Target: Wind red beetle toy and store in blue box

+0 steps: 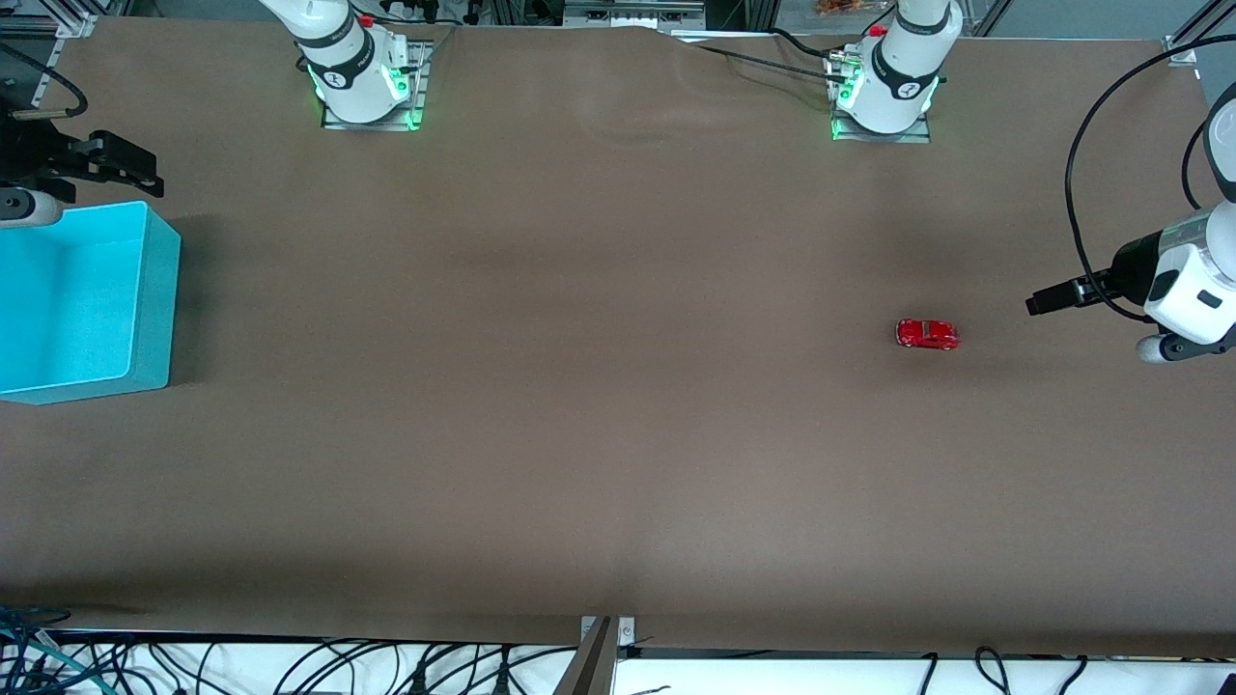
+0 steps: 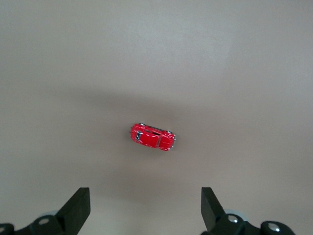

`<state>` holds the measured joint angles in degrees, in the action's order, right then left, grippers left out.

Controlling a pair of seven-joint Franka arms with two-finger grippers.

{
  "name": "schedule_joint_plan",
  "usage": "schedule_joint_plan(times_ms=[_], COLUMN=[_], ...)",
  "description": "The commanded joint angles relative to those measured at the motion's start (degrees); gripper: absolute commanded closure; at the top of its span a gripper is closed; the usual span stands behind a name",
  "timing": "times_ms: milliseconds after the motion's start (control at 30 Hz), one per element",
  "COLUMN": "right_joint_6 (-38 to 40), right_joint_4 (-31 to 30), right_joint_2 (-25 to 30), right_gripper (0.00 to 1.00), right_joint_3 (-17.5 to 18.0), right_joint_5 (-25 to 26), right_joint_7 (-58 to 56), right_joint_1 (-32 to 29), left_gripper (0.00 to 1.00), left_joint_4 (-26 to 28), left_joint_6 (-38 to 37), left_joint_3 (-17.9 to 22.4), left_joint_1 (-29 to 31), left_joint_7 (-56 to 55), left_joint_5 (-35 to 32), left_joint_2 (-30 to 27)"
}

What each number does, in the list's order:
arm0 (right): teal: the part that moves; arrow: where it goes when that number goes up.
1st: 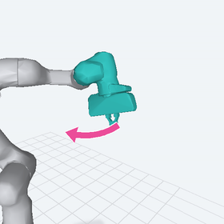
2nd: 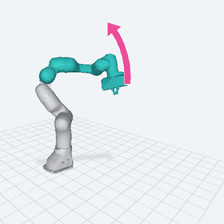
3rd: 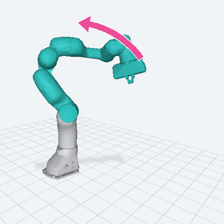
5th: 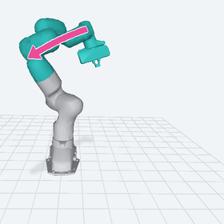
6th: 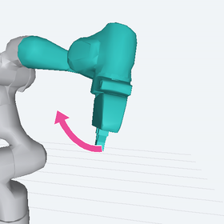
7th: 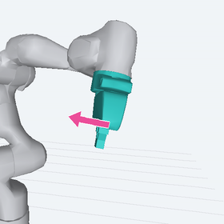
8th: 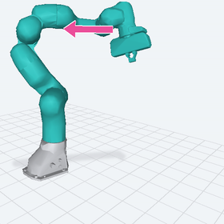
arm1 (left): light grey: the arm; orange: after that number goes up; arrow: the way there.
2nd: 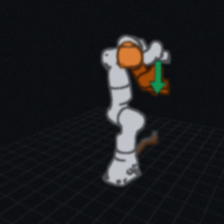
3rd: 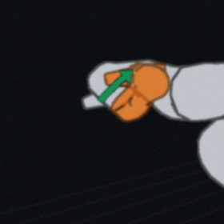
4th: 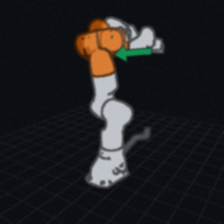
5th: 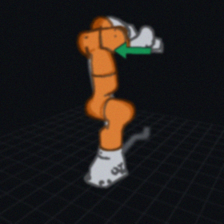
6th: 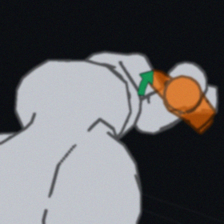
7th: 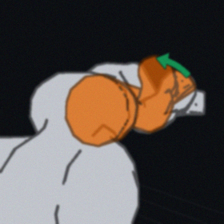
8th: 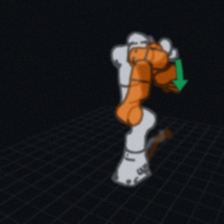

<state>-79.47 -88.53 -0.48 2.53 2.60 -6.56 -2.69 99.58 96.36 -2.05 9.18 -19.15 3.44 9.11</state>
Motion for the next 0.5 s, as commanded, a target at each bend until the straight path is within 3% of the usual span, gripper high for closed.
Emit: schedule_joint_plan(times_ms=[0, 467], right_joint_6=[0.9, 0.9], right_joint_4=[0.8, 0.8], right_joint_2=[0.1, 0.2], right_gripper=[0.0, 0.0], right_joint_3=[0.3, 0.6], right_joint_5=[1.1, 1.2], right_joint_7=[-0.7, -0.7], right_joint_1=[0.1, 0.1], left_gripper=[0.0, 0.0], left_joint_4=[0.0, 0.1], left_joint_6=[-0.6, -0.5], left_joint_3=[0.1, 0.1], left_joint_1=[0.6, 2.6], left_joint_7=[-7.3, -18.0], left_joint_5=[1.4, 1.4], left_joint_2=[1.0, 3.8])
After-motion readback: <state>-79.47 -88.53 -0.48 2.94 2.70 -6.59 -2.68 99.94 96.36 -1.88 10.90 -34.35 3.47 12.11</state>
